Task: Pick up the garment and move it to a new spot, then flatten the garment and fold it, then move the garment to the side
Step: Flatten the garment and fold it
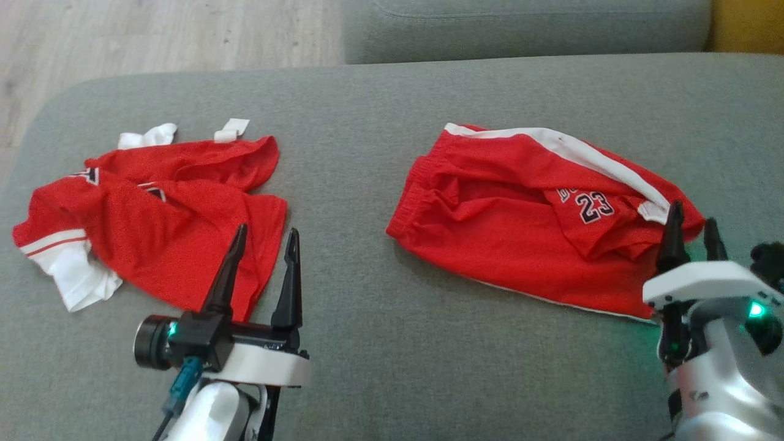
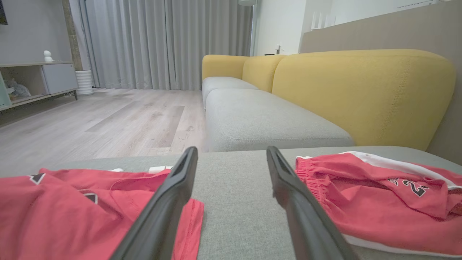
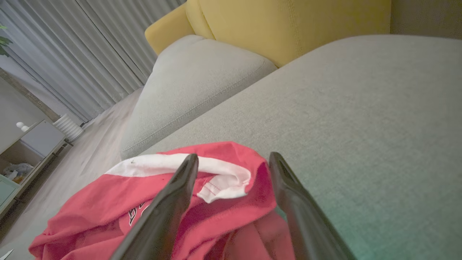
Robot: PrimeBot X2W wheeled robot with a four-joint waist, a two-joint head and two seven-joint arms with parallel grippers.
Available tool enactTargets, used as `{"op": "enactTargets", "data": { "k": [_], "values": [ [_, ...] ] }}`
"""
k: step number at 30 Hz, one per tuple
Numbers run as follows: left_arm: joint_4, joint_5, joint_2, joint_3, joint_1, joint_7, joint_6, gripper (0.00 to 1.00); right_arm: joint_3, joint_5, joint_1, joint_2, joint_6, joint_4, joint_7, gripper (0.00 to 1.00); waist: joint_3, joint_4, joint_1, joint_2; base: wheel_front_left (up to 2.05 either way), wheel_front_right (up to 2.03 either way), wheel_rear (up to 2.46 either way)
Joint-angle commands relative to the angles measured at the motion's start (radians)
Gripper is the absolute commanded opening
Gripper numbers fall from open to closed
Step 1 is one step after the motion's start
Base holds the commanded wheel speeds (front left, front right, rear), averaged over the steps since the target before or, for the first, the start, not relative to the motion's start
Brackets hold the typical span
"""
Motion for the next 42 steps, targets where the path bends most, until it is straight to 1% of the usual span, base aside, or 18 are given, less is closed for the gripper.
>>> {"op": "enactTargets", "data": {
  "k": [1, 3, 6, 9, 14, 17, 19, 22, 25, 29, 31, 33, 34, 35, 37, 42],
  "values": [
    [-0.026, 0.000, 0.007, 0.034, -0.047, -0.008, 0.000, 1.00, 0.023, -0.026, -0.060, 0.005, -0.001, -0.046, -0.012, 1.00, 0.002, -0.012, -0.0001, 0.0000, 0.00, 0.00, 0.00],
    [-0.026, 0.001, 0.007, 0.037, -0.049, -0.008, -0.001, 1.00, 0.027, -0.056, -0.062, 0.005, -0.001, -0.095, -0.020, 1.00, -0.001, -0.021, -0.0001, 0.0000, 0.00, 0.00, 0.00],
    [-0.023, 0.001, 0.008, 0.041, -0.048, -0.008, -0.004, 1.00, 0.080, -0.089, -0.034, 0.005, -0.001, -0.221, -0.028, 1.00, -0.012, -0.029, -0.0001, 0.0000, 0.00, 0.00, 0.00],
    [-0.023, 0.001, 0.007, 0.044, -0.044, -0.008, -0.007, 1.00, 0.146, -0.127, 0.034, 0.005, -0.001, -0.361, -0.031, 1.00, -0.028, -0.033, -0.0001, 0.0000, 0.00, 0.00, 0.00],
    [-0.026, 0.002, 0.005, 0.048, -0.032, -0.008, -0.011, 1.00, 0.269, -0.139, 0.180, 0.005, -0.001, -0.561, -0.032, 1.00, -0.043, -0.034, -0.0001, 0.0000, 0.00, 0.00, 0.00],
    [-0.029, 0.004, 0.003, 0.049, -0.026, -0.008, -0.013, 1.00, 0.320, -0.146, 0.256, 0.005, -0.001, -0.630, -0.032, 1.00, -0.046, -0.033, -0.0001, 0.0000, 0.00, 0.00, 0.00],
    [-0.032, 0.006, 0.001, 0.048, -0.023, -0.008, -0.014, 1.00, 0.327, -0.131, 0.286, 0.005, -0.001, -0.656, -0.031, 1.00, -0.042, -0.030, -0.0001, 0.0000, 0.00, 0.00, 0.00],
    [-0.039, 0.011, -0.001, 0.044, -0.030, -0.008, -0.016, 1.00, 0.335, -0.132, 0.286, 0.005, -0.001, -0.702, -0.018, 1.00, -0.020, -0.019, -0.0001, 0.0000, 0.00, 0.00, 0.00],
    [-0.041, 0.015, -0.003, 0.044, -0.044, -0.008, -0.017, 1.00, 0.337, -0.173, 0.249, 0.005, -0.001, -0.736, 0.020, 1.00, 0.012, -0.002, -0.0001, 0.0000, 0.00, 0.00, 0.00],
    [-0.045, 0.021, -0.016, 0.038, -0.071, -0.008, -0.019, 1.00, 0.320, -0.281, 0.159, 0.005, -0.001, -0.703, 0.145, 1.00, 0.067, 0.028, -0.0001, 0.0000, 0.00, 0.00, 0.00],
    [-0.044, 0.025, -0.027, 0.031, -0.087, -0.008, -0.025, 1.00, 0.323, -0.329, 0.101, 0.000, -0.001, -0.653, 0.210, 1.00, 0.091, 0.047, -0.0001, 0.0000, 0.00, 0.00, 0.00],
    [-0.039, 0.029, -0.040, 0.023, -0.102, -0.008, -0.030, 1.00, 0.330, -0.348, 0.046, -0.014, -0.001, -0.588, 0.268, 1.00, 0.113, 0.066, -0.0001, 0.0000, 0.00, 0.00, 0.00],
    [-0.035, 0.032, -0.047, 0.020, -0.109, -0.008, -0.032, 1.00, 0.334, -0.352, 0.021, -0.024, -0.001, -0.548, 0.298, 1.00, 0.122, 0.077, -0.0001, 0.0000, 0.00, 0.00, 0.00],
    [-0.035, 0.032, -0.047, 0.020, -0.109, -0.008, -0.032, 1.00, 0.334, -0.352, 0.021, -0.024, -0.001, -0.548, 0.298, 1.00, 0.122, 0.077, -0.0001, 0.0000, 0.00, 0.00, 0.00],
    [-0.029, 0.037, -0.059, 0.016, -0.120, -0.008, -0.037, 1.00, 0.337, -0.334, -0.027, -0.039, -0.001, -0.471, 0.351, 1.00, 0.139, 0.097, -0.0001, 0.0000, 0.00, 0.00, 0.00],
    [-0.015, 0.047, -0.087, 0.014, -0.139, -0.008, -0.050, 1.00, 0.366, -0.315, -0.134, -0.102, -0.001, -0.314, 0.418, 1.00, 0.172, 0.140, -0.0001, 0.0000, 0.00, 0.00, 0.00]
  ]
}}
